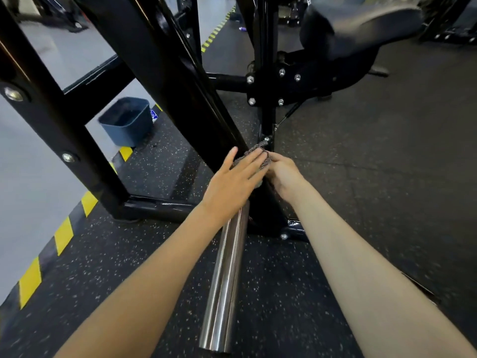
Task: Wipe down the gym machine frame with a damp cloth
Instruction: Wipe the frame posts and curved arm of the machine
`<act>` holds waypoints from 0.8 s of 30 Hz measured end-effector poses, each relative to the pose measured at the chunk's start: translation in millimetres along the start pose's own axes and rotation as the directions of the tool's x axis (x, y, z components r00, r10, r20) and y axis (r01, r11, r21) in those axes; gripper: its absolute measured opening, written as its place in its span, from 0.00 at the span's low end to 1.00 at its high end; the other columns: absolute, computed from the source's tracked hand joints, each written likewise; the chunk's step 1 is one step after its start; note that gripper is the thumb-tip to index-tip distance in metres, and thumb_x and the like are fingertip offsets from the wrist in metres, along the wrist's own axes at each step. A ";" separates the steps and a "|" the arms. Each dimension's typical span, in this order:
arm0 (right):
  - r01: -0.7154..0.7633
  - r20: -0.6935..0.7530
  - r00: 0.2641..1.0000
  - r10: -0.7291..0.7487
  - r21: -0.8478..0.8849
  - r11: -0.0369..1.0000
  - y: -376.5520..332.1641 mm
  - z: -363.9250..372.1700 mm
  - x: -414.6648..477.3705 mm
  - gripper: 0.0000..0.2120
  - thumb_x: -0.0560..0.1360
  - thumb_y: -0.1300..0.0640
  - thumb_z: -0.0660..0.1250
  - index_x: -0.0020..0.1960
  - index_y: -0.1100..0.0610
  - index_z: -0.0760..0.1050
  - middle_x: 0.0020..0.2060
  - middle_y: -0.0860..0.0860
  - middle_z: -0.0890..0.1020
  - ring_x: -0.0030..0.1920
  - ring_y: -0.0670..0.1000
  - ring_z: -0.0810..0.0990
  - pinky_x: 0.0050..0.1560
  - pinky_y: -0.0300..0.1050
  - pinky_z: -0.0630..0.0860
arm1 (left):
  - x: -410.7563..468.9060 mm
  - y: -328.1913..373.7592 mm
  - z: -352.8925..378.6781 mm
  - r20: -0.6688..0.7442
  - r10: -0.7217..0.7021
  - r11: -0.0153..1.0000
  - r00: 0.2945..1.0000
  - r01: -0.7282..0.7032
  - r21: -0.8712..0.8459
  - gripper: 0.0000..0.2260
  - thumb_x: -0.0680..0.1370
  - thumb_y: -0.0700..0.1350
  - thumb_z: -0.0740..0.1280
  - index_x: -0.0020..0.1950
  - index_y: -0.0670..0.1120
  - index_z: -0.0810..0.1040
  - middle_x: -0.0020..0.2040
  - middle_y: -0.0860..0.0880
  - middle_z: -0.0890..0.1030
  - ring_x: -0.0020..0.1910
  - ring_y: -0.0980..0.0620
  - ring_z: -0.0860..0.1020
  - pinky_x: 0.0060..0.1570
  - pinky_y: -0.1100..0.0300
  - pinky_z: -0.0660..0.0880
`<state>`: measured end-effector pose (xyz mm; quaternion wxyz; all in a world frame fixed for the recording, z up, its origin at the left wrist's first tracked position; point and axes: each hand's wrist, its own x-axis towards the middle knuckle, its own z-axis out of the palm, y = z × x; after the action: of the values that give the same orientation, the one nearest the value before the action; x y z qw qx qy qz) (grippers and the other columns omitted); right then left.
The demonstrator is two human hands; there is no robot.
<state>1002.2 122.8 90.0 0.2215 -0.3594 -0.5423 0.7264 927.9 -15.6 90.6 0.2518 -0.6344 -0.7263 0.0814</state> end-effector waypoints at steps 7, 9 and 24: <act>-0.252 -0.250 0.936 0.248 0.017 0.968 27.5 -43.0 -15.2 0.18 0.80 0.67 0.52 0.63 0.58 0.75 0.45 0.53 0.81 0.45 0.52 0.80 0.59 0.51 0.73 | 65.8 37.8 3.6 0.392 0.249 0.964 0.885 -0.265 -0.015 0.15 0.81 0.43 0.55 0.64 0.50 0.75 0.62 0.53 0.77 0.63 0.50 0.74 0.72 0.46 0.33; -0.337 -0.208 0.924 0.320 -0.054 0.940 34.3 -49.9 -18.9 0.18 0.81 0.66 0.51 0.64 0.58 0.74 0.49 0.55 0.81 0.51 0.54 0.80 0.59 0.51 0.72 | 63.5 39.3 3.7 0.421 0.292 0.946 0.859 -0.323 0.004 0.15 0.81 0.43 0.55 0.65 0.50 0.75 0.64 0.53 0.77 0.65 0.51 0.73 0.73 0.46 0.36; -0.337 -0.303 0.937 0.177 -0.636 0.695 123.6 -120.3 -29.1 0.28 0.76 0.70 0.57 0.75 0.56 0.63 0.71 0.56 0.70 0.71 0.56 0.68 0.70 0.46 0.63 | 83.0 146.0 80.5 0.563 0.434 0.870 0.703 -0.489 -0.061 0.19 0.83 0.44 0.56 0.73 0.43 0.66 0.71 0.43 0.69 0.70 0.45 0.67 0.75 0.47 0.51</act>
<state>1121.1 138.9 -37.3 0.0288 -0.5650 -0.6858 0.4578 1013.0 107.1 -20.8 0.0287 -0.7310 -0.5804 0.3577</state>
